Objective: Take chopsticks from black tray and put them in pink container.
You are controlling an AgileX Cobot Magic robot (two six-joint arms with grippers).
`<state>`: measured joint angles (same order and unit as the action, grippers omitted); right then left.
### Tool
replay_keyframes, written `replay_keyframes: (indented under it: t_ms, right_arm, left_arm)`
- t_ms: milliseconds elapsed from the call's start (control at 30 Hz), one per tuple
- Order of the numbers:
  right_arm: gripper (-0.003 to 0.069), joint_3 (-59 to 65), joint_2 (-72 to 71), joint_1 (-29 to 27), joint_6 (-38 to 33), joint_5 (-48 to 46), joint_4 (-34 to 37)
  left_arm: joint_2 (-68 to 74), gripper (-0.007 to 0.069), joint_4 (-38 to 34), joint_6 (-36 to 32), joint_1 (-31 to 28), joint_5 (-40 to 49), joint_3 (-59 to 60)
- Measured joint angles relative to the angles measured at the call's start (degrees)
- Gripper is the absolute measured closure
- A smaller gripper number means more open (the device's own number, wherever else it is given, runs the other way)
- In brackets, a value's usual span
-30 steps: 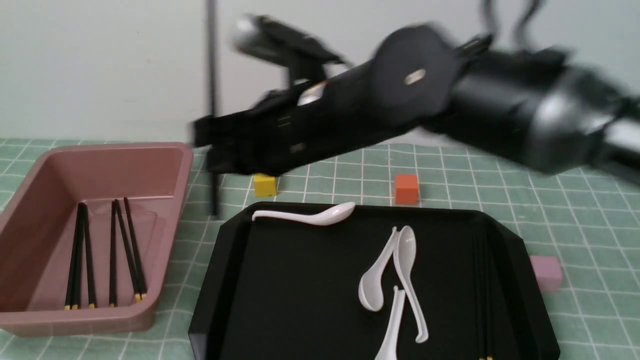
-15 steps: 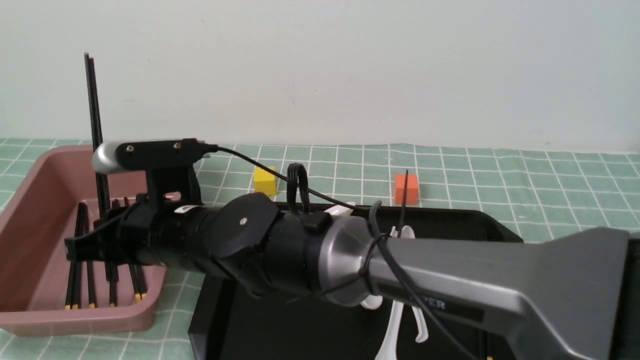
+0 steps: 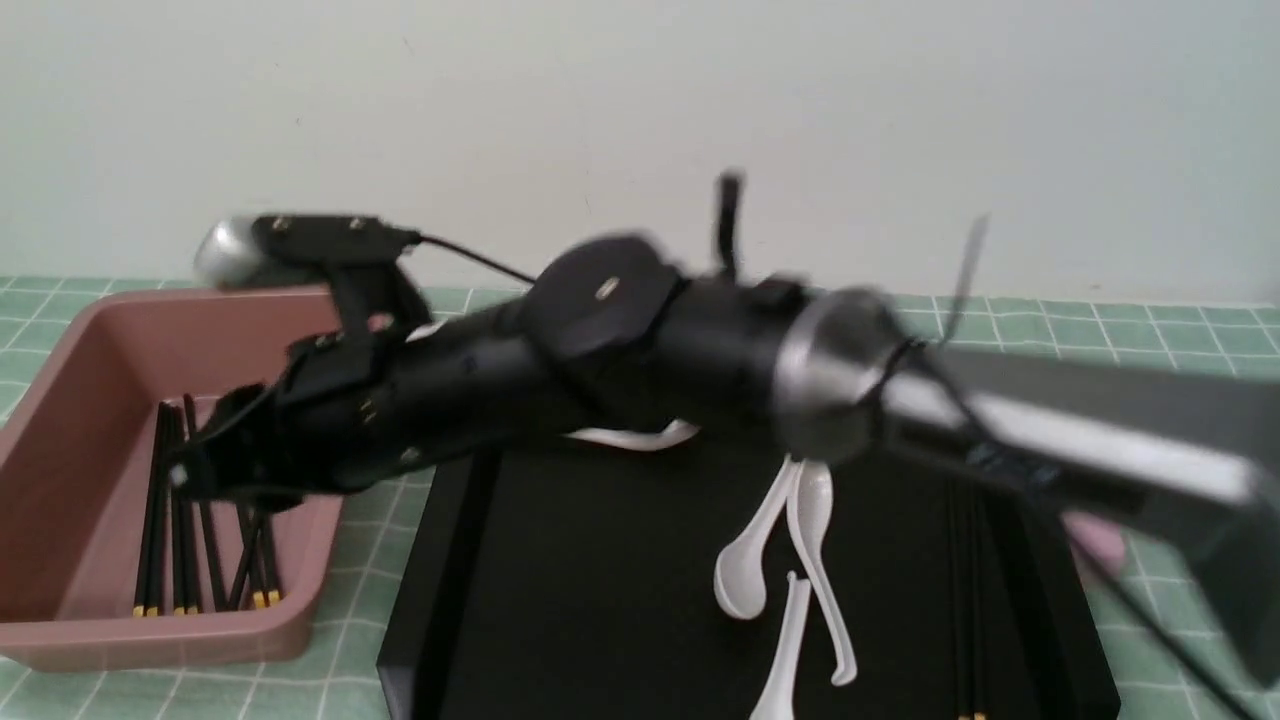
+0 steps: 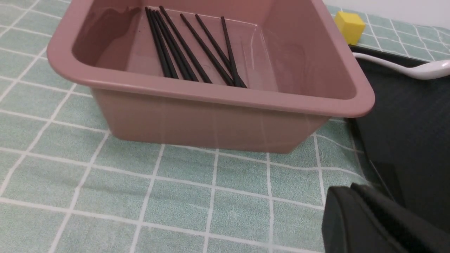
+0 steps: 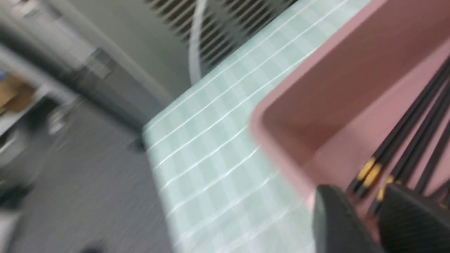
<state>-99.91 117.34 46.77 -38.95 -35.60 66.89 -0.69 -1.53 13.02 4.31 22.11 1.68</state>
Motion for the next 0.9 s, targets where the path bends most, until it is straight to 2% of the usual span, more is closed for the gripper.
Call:
replay_keyframes:
  t_ms: [133,167,200,300,500,600,733,900]
  right_arm:
    - [0.0638,0.00,-6.26,-5.75,12.52,-17.92,-13.49]
    - [0.0649,0.00,-6.94,-6.34,13.08,-18.78,-14.13]
    - [0.0668,0.00,-9.63,-8.23,17.06,-25.37,-19.33]
    - [0.0672,0.00,-14.16,-10.97,22.10,-32.91,-27.38]
    - [0.0672,3.63,-25.72,-11.49,30.99,-35.01,-42.44]
    - [0.0670,8.55,-33.35,-11.49,32.65,-35.40,-47.32]
    - [0.0667,18.56,-45.89,-11.49,32.88,-34.58,-49.11]
    - [0.0667,34.17,-63.03,-11.49,32.23,-23.14,-49.88]
  left_arm:
    - [0.00,0.0606,0.00,0.00,0.00,0.00,0.00]
    - [0.00,0.0606,0.00,0.00,0.00,0.00,0.00]
    - [0.00,0.0606,0.00,0.00,0.00,0.00,0.00]
    - [0.00,0.0606,0.00,0.00,0.00,0.00,0.00]
    - [0.00,0.0606,0.00,0.00,0.00,0.00,0.00]
    - [0.00,0.0606,0.00,0.00,0.00,0.00,0.00]
    - [0.00,0.0606,0.00,0.00,0.00,0.00,0.00]
    - [0.00,0.0606,0.00,0.00,0.00,0.00,0.00]
